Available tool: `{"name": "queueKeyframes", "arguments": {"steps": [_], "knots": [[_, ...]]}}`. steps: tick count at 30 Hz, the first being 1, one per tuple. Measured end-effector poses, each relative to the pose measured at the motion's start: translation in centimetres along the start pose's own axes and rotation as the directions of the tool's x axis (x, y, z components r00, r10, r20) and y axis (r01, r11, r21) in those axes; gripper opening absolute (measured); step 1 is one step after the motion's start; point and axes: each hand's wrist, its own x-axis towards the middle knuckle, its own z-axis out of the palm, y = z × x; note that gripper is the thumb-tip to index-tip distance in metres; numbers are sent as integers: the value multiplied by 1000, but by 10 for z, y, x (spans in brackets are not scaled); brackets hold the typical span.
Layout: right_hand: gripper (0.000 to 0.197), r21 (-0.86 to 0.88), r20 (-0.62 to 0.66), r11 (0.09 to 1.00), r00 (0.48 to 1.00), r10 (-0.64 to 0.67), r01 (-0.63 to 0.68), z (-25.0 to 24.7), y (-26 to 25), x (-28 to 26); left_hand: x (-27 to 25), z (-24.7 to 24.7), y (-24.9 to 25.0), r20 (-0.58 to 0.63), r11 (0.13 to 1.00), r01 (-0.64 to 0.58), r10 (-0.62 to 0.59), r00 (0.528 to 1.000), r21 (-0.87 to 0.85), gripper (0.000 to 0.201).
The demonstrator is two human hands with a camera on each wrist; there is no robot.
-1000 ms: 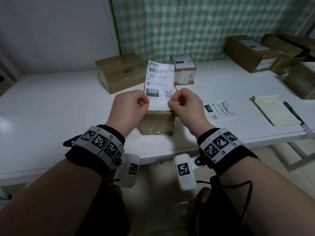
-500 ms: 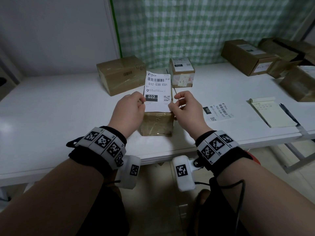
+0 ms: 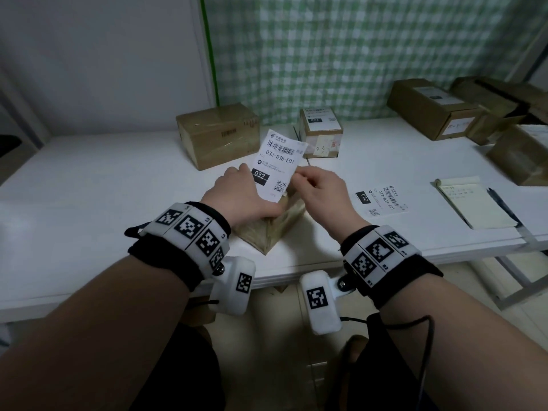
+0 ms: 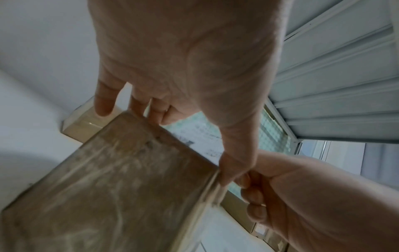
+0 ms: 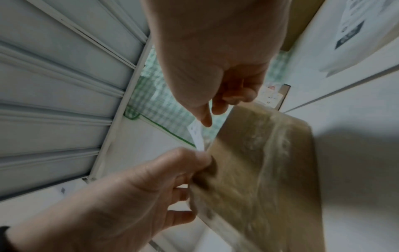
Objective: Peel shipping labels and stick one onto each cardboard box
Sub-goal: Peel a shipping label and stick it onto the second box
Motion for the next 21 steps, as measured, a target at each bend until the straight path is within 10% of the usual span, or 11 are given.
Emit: {"name": "queueKeyframes", "arguments": {"steps": [11, 21], "knots": [[14, -157, 405, 974, 910, -85, 161, 10, -37, 2, -21, -32, -17, 279, 991, -86, 112, 954, -103, 25], [16, -377, 286, 920, 958, 5, 108, 26, -39, 12, -16, -7, -10, 107, 992, -73, 84, 991, -101, 79]]}}
